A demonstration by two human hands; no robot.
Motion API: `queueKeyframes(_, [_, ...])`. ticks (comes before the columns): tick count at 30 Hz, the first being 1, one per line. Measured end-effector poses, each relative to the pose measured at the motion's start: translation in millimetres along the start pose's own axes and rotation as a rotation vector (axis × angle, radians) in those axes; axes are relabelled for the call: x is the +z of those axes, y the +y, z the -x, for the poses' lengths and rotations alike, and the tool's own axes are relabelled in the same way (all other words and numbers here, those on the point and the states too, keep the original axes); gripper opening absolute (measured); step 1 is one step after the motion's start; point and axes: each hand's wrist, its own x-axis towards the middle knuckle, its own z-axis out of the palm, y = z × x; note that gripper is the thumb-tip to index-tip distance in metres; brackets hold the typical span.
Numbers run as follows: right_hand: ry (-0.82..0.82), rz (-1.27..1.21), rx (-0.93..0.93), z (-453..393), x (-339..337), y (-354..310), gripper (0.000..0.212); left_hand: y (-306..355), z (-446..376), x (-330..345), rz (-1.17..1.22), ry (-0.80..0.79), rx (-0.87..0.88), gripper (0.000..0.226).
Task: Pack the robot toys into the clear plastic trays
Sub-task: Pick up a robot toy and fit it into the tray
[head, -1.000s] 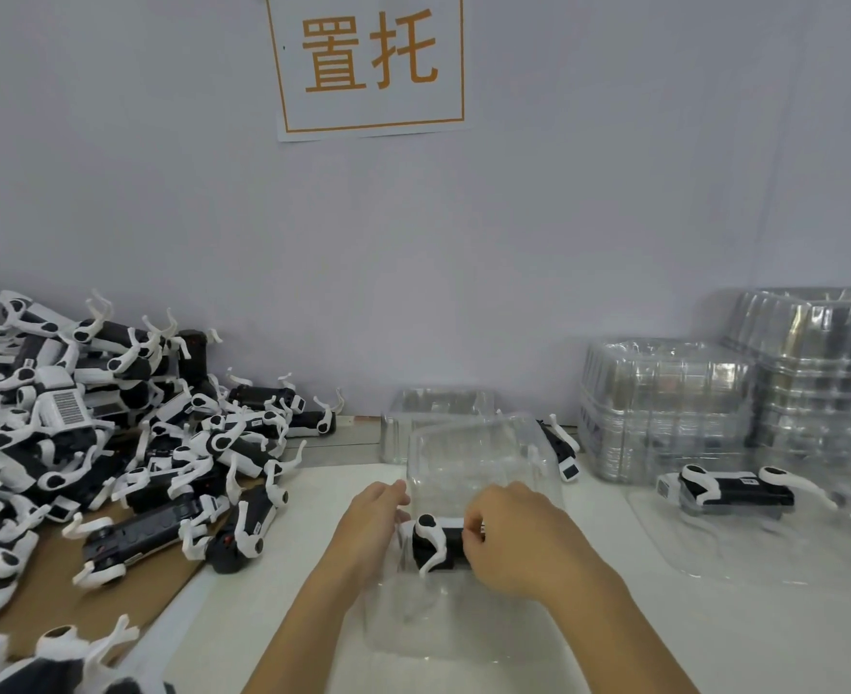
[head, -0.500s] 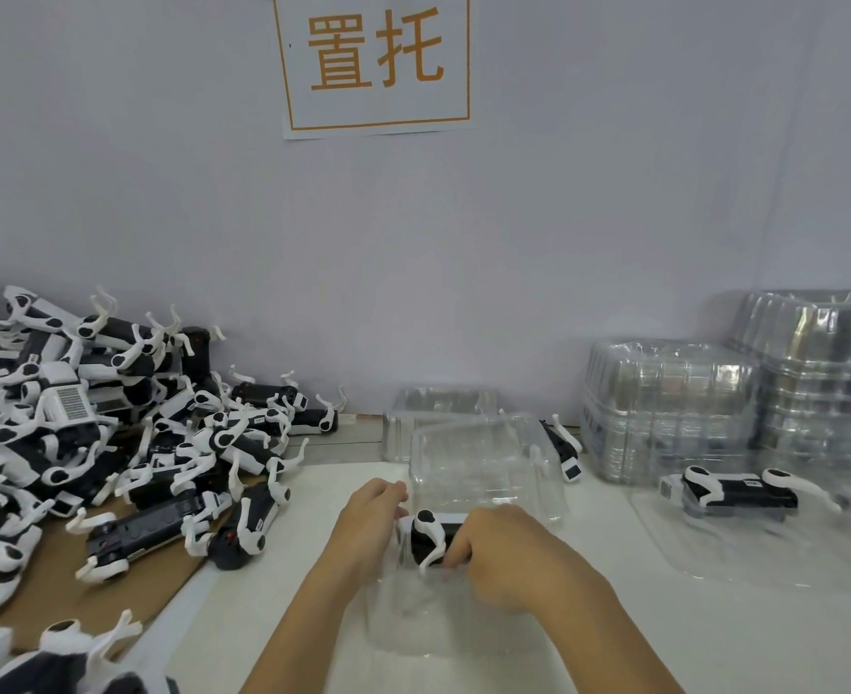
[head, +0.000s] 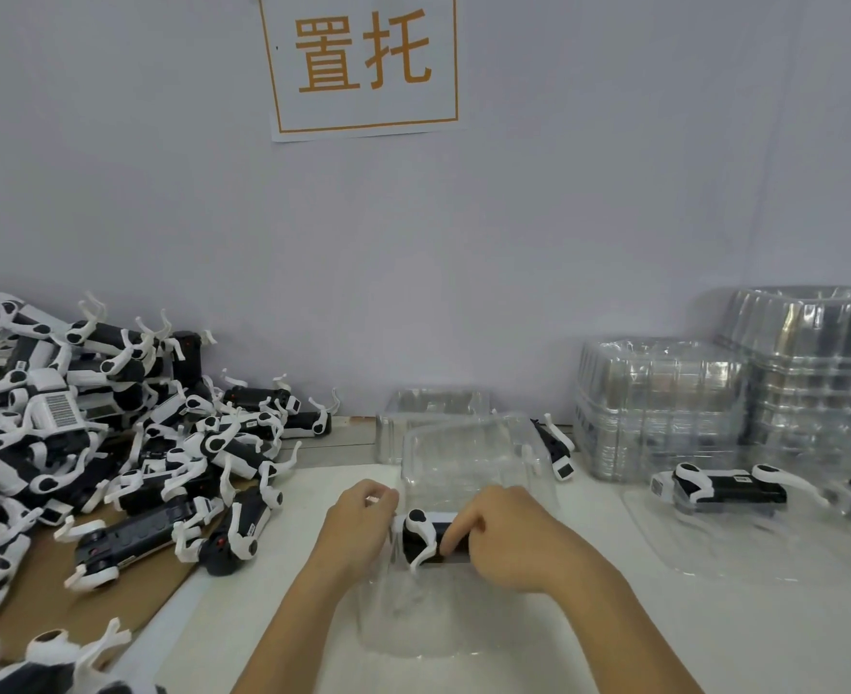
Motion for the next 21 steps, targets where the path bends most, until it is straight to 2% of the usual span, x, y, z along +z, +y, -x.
queueKeyframes(3, [0.157, -0.150, -0.023, -1, -13, 15, 0.053, 2, 1, -1, -0.019, 0.040, 0.130, 0.010])
queueKeyframes(6, [0.263, -0.113, -0.023, -3, -14, 23, 0.051, 6, 3, 0, -0.088, 0.049, 0.313, 0.012])
queueKeyframes(10, [0.180, 0.062, -0.028, -7, -1, 21, 0.048, 9, 5, 3, -0.201, 0.029, 0.446, 0.018])
queueKeyframes(15, [0.145, 0.090, -0.029, -9, 0, 21, 0.048, 8, 6, 3, -0.283, 0.013, 0.496, 0.023])
queueKeyframes(19, [0.190, 0.024, -0.038, -9, 1, 25, 0.046, 15, 7, 2, -0.414, 0.021, 0.584, 0.013])
queueKeyframes(21, [0.270, -0.067, -0.047, -9, 0, 27, 0.046, 20, 9, 2, -0.419, -0.042, 0.611, 0.013])
